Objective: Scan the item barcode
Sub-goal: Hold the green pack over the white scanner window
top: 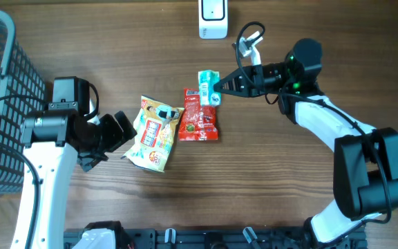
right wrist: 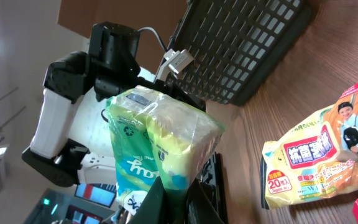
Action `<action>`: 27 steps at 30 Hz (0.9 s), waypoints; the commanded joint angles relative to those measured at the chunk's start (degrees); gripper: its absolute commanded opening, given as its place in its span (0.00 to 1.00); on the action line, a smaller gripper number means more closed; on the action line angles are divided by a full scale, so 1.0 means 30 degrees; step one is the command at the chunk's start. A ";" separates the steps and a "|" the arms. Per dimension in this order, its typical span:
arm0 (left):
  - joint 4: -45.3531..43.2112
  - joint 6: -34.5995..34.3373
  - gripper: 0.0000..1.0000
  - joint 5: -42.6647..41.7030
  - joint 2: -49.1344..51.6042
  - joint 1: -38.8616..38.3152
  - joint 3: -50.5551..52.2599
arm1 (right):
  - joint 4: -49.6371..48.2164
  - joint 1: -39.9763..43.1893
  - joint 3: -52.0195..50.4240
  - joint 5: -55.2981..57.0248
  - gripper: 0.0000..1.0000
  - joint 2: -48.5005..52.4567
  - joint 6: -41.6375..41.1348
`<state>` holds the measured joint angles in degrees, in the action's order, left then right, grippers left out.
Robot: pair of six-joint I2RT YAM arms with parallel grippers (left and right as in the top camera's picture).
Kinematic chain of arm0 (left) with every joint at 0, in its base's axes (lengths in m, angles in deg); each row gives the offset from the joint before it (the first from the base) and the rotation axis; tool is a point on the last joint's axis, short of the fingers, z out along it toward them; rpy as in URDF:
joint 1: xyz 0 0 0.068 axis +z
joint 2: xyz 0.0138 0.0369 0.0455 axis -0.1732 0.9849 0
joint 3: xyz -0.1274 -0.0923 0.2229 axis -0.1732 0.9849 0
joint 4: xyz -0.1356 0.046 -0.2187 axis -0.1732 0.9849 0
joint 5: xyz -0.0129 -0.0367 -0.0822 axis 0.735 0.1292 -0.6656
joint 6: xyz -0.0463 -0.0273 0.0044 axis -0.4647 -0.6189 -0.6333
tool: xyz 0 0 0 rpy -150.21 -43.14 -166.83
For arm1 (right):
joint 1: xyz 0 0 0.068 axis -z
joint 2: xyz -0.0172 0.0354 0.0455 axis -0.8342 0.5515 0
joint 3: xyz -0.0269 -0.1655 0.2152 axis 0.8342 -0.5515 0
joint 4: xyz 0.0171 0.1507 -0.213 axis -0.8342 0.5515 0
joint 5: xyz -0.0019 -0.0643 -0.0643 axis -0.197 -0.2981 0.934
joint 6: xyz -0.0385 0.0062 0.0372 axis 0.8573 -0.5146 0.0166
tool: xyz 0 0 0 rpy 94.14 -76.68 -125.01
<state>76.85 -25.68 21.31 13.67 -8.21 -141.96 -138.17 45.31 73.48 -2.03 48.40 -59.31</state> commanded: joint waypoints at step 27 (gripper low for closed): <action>0.0000 -0.0182 1.00 -0.0219 0.0000 -0.0051 0.0051 | -0.1435 0.1770 -0.0051 0.2659 0.05 -0.0022 -0.0925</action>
<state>76.87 -25.68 21.31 13.67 -8.21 -141.96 -141.80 49.61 73.46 -0.83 48.40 -62.02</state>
